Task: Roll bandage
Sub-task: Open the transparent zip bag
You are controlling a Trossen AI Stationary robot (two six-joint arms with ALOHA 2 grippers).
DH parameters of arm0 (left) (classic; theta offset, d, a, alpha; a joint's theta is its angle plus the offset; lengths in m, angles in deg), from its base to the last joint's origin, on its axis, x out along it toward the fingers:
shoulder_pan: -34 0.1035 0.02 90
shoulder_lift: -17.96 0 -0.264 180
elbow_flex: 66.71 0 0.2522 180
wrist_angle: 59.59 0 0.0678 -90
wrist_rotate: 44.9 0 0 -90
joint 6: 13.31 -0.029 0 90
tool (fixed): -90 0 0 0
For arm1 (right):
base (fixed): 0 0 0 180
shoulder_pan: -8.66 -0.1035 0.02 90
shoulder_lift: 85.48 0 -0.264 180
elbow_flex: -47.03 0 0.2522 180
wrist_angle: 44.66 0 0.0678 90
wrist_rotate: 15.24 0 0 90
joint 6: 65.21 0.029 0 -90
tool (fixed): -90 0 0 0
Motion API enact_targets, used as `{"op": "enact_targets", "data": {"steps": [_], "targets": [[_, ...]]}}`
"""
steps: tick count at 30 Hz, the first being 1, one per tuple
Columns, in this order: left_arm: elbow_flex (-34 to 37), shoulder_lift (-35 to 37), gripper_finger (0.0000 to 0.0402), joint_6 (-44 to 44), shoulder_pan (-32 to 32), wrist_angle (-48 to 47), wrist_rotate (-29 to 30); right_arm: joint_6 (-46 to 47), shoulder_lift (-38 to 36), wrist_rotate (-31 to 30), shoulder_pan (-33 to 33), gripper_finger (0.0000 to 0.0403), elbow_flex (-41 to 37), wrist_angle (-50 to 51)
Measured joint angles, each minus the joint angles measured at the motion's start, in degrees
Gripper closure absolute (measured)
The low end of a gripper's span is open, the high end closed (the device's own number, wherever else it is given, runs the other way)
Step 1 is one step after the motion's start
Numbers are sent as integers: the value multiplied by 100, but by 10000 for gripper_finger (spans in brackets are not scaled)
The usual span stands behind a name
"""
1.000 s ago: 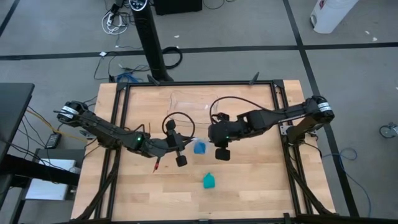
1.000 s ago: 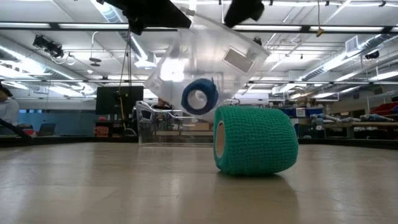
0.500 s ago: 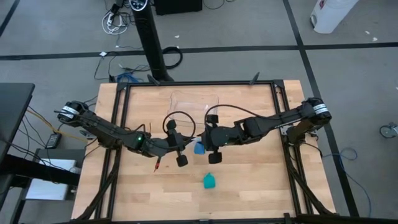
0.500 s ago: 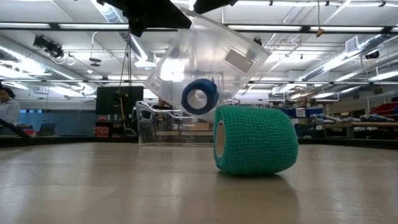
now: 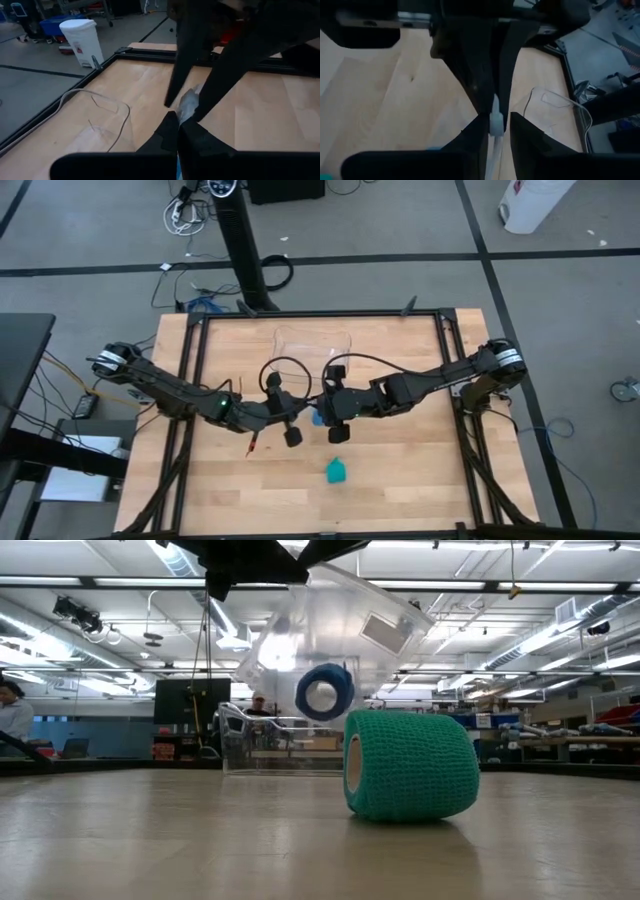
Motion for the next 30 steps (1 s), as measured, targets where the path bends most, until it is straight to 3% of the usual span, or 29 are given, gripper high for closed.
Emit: {"op": "enact_targets", "data": {"steps": [7, 20, 30], "targets": [[2, -2, 401, 57, 2, 10, 27, -53, 0, 90, 28, 396, 0, 31], [2, -2, 401, -156, -45, -146, 31, 1018, -48, 107, 35, 402, 9, 1358], [2, -2, 401, -361, -146, -235, 150, 1944, -50, 692, 39, 403, 9, 2557]]}}
